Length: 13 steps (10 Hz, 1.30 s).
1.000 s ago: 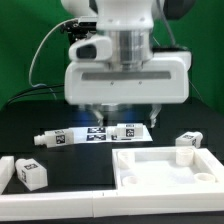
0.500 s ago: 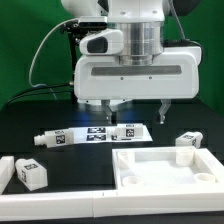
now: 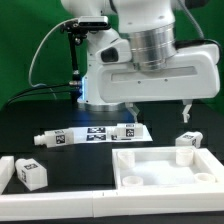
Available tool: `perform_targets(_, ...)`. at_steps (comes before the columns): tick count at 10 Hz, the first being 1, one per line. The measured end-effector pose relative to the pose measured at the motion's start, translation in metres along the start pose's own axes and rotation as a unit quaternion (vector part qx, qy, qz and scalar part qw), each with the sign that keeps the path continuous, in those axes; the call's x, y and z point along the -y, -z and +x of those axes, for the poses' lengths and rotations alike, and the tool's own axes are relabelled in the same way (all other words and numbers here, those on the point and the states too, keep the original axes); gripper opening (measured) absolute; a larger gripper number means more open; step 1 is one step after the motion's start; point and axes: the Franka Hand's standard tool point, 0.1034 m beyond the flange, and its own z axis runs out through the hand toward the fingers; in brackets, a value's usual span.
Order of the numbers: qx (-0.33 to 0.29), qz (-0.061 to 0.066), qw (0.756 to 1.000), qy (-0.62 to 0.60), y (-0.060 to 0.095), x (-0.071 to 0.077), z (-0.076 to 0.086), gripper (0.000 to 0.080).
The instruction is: Assemble one leg
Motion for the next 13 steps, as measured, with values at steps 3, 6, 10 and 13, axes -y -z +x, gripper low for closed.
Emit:
perform_targets(3, 0.002, 0.002, 1.000, -0.011, -0.004, -0.001, -0.002, 0.0649)
perform_targets(6, 0.053, 0.062, 0.986, -0.145, -0.012, 0.011, -0.015, 0.0649)
perform_targets(10, 0.163, 0.054, 0.976, -0.136, -0.015, -0.013, -0.017, 0.0649)
perform_targets(13, 0.275, 0.061, 0.941, -0.186, -0.031, -0.009, -0.040, 0.0649)
